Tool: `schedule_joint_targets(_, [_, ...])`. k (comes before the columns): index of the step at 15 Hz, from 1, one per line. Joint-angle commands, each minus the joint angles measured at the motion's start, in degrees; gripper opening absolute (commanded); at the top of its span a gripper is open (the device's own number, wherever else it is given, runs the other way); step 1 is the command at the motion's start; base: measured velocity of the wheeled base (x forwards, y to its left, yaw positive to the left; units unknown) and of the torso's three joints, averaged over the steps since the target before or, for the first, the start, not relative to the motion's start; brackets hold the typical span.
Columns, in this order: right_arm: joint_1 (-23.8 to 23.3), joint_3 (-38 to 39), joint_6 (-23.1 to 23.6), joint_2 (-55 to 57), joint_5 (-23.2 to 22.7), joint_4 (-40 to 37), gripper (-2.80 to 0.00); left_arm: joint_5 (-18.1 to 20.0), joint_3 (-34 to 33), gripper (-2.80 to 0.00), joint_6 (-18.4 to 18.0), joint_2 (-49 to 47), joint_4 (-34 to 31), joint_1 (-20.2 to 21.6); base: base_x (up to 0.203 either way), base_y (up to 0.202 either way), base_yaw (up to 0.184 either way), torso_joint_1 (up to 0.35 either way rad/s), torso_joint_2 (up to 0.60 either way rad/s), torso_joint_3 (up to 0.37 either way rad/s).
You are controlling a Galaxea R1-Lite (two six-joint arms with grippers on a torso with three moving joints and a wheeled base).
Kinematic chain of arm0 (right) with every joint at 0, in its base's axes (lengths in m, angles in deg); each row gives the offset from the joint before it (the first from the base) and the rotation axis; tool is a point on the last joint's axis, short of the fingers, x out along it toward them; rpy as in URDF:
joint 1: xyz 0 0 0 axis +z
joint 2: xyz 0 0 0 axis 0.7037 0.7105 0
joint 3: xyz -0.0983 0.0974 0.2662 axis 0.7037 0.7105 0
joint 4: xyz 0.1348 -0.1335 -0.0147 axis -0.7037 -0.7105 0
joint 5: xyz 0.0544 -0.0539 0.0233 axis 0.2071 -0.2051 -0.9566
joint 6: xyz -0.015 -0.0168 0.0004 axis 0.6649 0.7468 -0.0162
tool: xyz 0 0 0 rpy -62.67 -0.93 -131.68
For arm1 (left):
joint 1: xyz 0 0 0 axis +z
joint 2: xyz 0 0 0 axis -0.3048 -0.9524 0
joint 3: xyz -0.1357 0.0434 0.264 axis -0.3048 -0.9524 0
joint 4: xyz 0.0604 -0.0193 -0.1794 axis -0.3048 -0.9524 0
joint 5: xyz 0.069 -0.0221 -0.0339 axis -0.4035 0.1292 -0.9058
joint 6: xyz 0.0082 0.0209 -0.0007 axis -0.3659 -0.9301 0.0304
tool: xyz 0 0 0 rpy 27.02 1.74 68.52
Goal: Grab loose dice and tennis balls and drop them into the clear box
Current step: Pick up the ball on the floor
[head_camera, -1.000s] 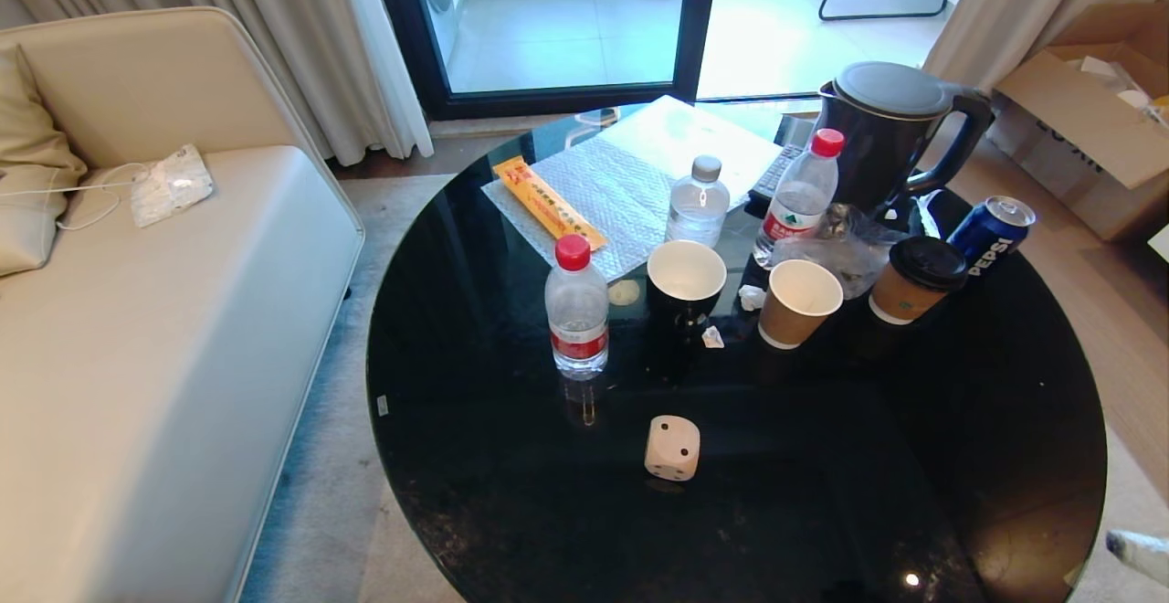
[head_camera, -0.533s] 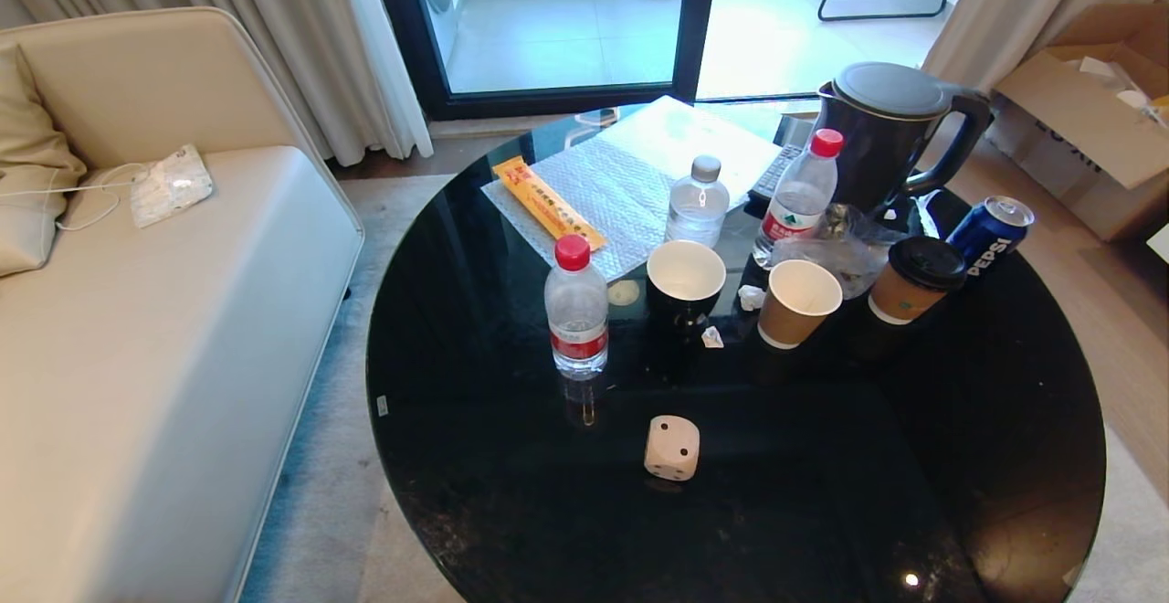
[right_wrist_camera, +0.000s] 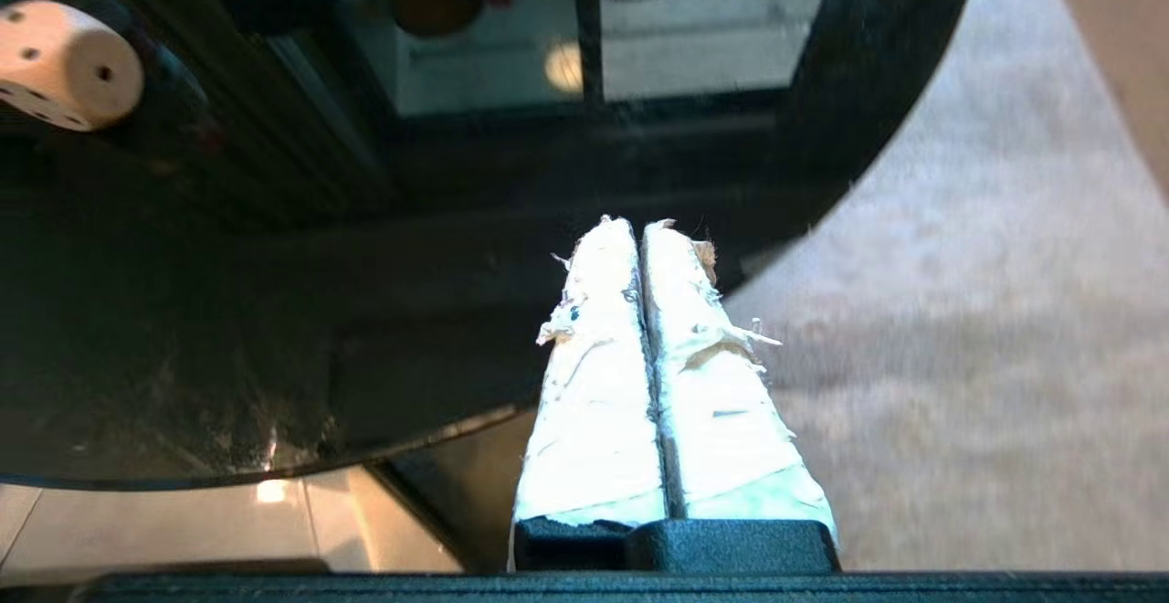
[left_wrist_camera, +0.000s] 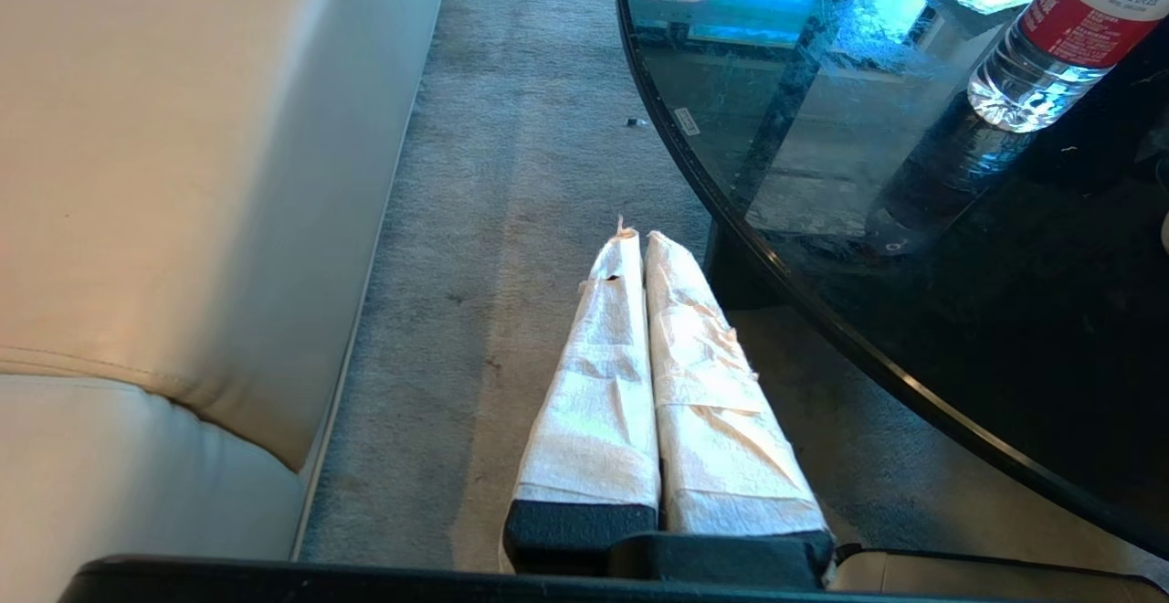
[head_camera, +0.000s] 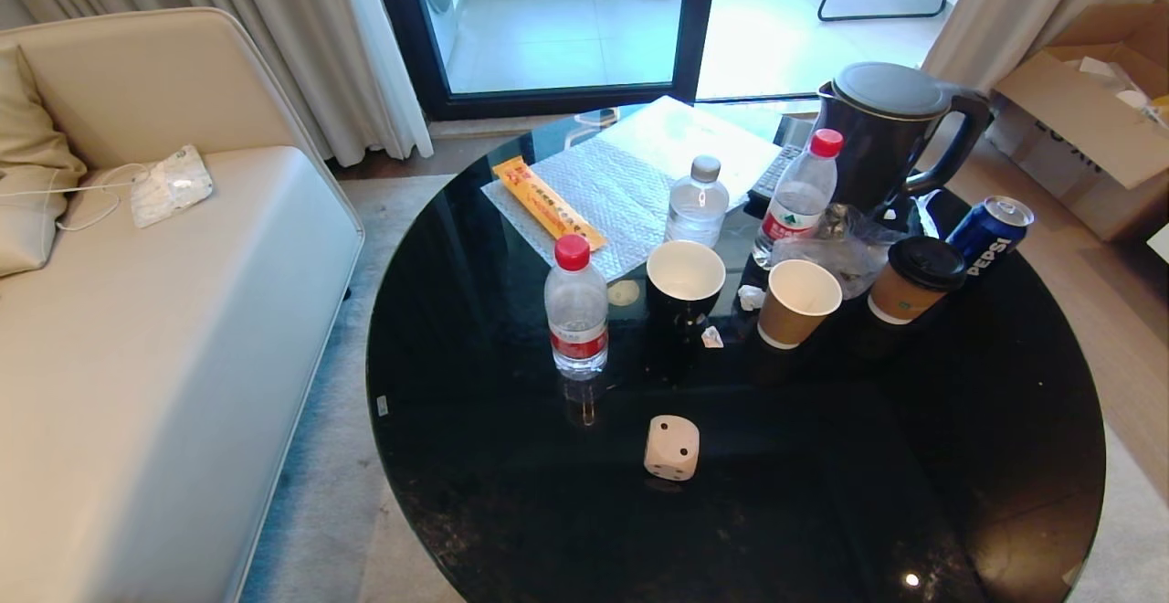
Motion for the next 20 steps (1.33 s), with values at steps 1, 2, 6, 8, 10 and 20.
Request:
schedule_joint_targets(1, [0.1,0.3,0.2,-2.6,-0.1,-0.4,-2.80,0.0,0.0,-2.80,0.1,0.0,-0.1,0.0,0.000,0.000,0.000,0.000,0.00,0.000])
schedule_joint_targets(2, [0.1,0.3,0.2,-2.6,-0.2,-0.4,-2.80,0.0,0.0,-2.80,0.1,0.0,0.0,0.0,0.000,0.000,0.000,0.000,0.00,0.000])
schedule_joint_targets(6, [0.1,0.3,0.0,-2.6,-0.1,-0.4,-2.80,0.0,0.0,-2.80,0.1,0.0,0.0,0.0,0.000,0.000,0.000,0.000,0.00,0.000])
schedule_joint_targets(8, [0.1,0.3,0.0,-2.6,-0.1,-0.4,-2.80,-0.2,0.0,-2.80,0.2,0.0,-0.1,0.0,0.000,0.000,0.000,0.000,0.00,0.000])
schedule_joint_targets(10, [0.1,0.3,0.0,-2.6,-0.1,-0.4,-2.80,-1.3,0.0,-2.80,2.5,0.0,0.0,0.0,0.000,0.000,0.000,0.000,0.00,0.000])
schedule_joint_targets(20, [0.1,0.3,0.0,-2.6,-0.1,-0.4,-2.80,-1.4,0.0,-2.80,3.0,0.0,0.1,0.0,-0.113,0.000,0.000,-0.001,0.00,0.003])
